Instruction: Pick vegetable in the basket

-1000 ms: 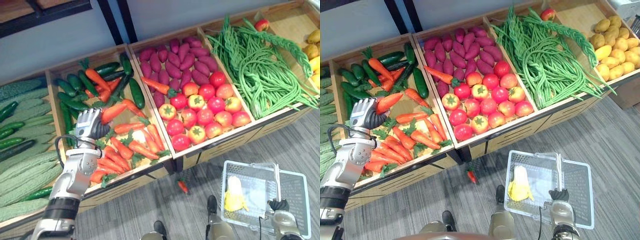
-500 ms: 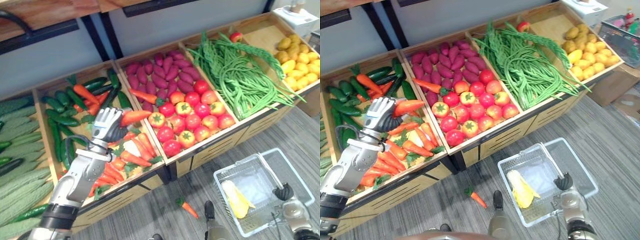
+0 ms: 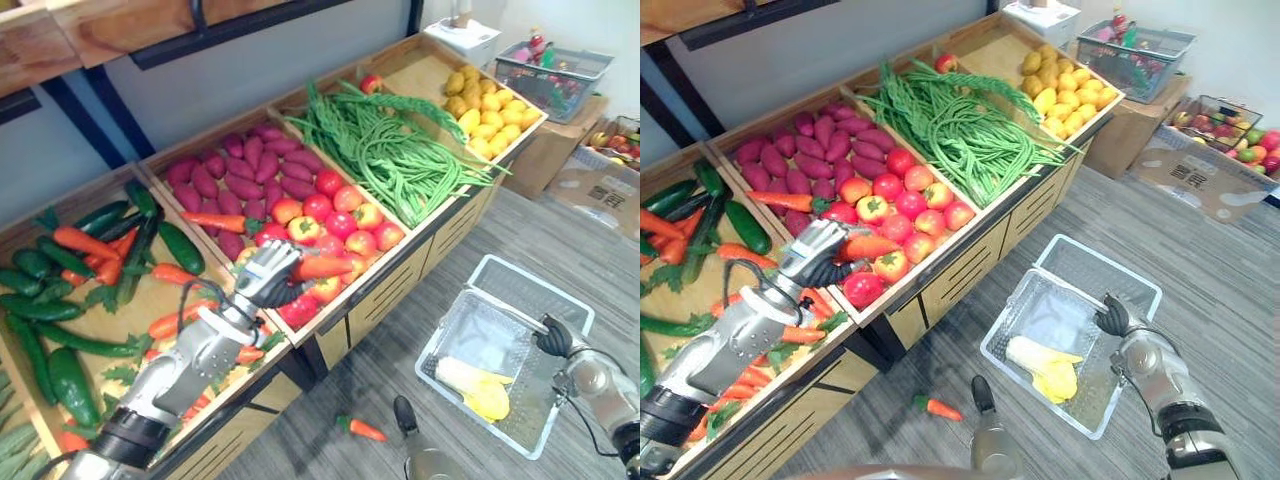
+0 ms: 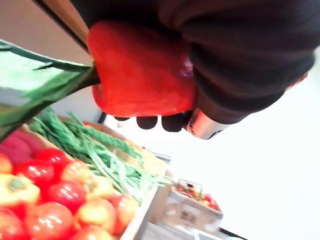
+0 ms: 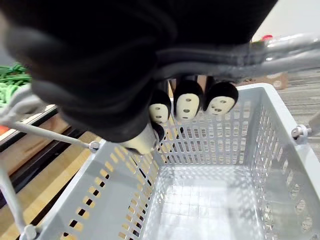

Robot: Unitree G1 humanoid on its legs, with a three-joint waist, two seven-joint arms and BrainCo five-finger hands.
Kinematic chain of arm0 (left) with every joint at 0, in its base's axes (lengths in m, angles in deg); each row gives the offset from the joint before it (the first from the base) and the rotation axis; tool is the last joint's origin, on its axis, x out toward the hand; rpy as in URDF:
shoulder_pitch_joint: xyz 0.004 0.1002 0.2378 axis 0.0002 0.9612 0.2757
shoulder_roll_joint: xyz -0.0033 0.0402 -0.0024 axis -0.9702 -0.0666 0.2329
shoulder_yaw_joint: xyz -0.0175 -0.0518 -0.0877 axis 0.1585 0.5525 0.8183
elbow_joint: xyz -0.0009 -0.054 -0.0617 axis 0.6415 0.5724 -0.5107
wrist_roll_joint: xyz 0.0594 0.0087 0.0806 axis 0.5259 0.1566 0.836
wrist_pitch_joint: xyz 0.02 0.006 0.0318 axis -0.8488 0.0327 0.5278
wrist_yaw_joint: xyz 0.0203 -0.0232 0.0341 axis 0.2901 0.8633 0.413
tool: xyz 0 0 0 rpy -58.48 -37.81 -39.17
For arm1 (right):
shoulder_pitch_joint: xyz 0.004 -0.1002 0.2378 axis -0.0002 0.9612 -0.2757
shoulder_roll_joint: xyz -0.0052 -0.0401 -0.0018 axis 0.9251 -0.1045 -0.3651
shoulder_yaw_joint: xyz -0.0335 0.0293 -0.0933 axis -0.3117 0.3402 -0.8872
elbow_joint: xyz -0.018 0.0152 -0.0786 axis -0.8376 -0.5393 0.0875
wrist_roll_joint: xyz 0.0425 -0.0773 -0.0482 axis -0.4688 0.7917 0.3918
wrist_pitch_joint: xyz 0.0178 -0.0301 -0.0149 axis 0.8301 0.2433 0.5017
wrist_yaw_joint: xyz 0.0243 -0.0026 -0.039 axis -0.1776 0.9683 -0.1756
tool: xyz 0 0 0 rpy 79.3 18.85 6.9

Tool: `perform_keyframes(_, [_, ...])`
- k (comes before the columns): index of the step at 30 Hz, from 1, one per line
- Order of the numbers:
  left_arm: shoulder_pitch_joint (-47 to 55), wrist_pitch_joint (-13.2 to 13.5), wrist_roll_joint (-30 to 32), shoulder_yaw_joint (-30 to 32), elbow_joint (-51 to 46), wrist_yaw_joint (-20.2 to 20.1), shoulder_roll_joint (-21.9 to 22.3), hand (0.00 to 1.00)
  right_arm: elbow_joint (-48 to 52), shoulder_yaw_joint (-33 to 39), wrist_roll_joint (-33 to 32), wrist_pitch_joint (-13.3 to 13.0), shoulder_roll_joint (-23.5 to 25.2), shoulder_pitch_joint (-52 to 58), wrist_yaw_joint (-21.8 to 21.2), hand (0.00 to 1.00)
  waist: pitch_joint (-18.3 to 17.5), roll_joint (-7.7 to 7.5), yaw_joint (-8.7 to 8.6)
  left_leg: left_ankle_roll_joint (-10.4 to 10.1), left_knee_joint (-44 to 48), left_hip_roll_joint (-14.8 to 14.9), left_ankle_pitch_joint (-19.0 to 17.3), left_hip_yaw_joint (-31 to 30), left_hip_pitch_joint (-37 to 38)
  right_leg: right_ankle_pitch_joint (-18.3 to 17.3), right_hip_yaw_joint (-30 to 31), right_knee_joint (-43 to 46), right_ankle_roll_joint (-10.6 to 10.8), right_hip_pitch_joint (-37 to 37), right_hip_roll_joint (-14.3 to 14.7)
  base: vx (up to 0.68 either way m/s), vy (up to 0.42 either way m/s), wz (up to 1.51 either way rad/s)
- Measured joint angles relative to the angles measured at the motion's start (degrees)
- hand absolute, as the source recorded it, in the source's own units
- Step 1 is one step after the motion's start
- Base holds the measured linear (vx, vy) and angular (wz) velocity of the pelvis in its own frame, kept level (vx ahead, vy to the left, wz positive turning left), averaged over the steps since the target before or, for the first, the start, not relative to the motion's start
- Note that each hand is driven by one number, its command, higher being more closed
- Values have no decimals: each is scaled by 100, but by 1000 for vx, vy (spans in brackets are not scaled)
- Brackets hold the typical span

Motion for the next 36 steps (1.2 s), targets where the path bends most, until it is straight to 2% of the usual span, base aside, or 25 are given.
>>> perform_keyframes(4, [-319,134,-227,-788,-358,-144,-58,100,739,-319,-17,-143,-183,20,-201,100,-2,2,7,-50,315,204,-209,364,105,-21,230,1,-35,-1,149,3,-23,-39])
perform_keyframes(9, [-852,217,-450,-1643,-761,-310,-27,100,1529,-507,-318,-256,-274,3,-289,100,-23,35,49,-119,409,392,-260,828,329,80,408,82,-18,-34,411,58,-34,-39])
perform_keyframes(17, [-1246,369,-894,-2788,-1274,-669,177,100,2372,-1104,-708,-371,-868,-221,-595,100,-190,129,7,-217,409,438,-288,1318,495,56,673,312,-37,-225,659,31,-30,-28])
perform_keyframes(24, [-1240,466,-897,-3307,-1448,-883,280,100,2889,-1654,-966,-369,-1201,-399,-874,100,-424,161,-2,-350,599,616,-332,1611,613,-13,847,511,-133,-335,919,17,-34,-22])
perform_keyframes(31, [-1183,457,-893,-3620,-1370,-1089,655,100,3305,-2042,-1013,-370,-1272,-754,-1098,100,-492,167,-19,-424,618,684,-320,1783,684,-67,888,607,-163,-419,1049,17,-28,-13])
perform_keyframes(36, [-1166,403,-875,-3824,-936,-1219,994,100,3451,-2188,-1092,-354,-1267,-958,-1282,100,-495,167,-20,-431,655,737,-321,1788,694,-25,879,617,-159,-419,1087,7,-6,0])
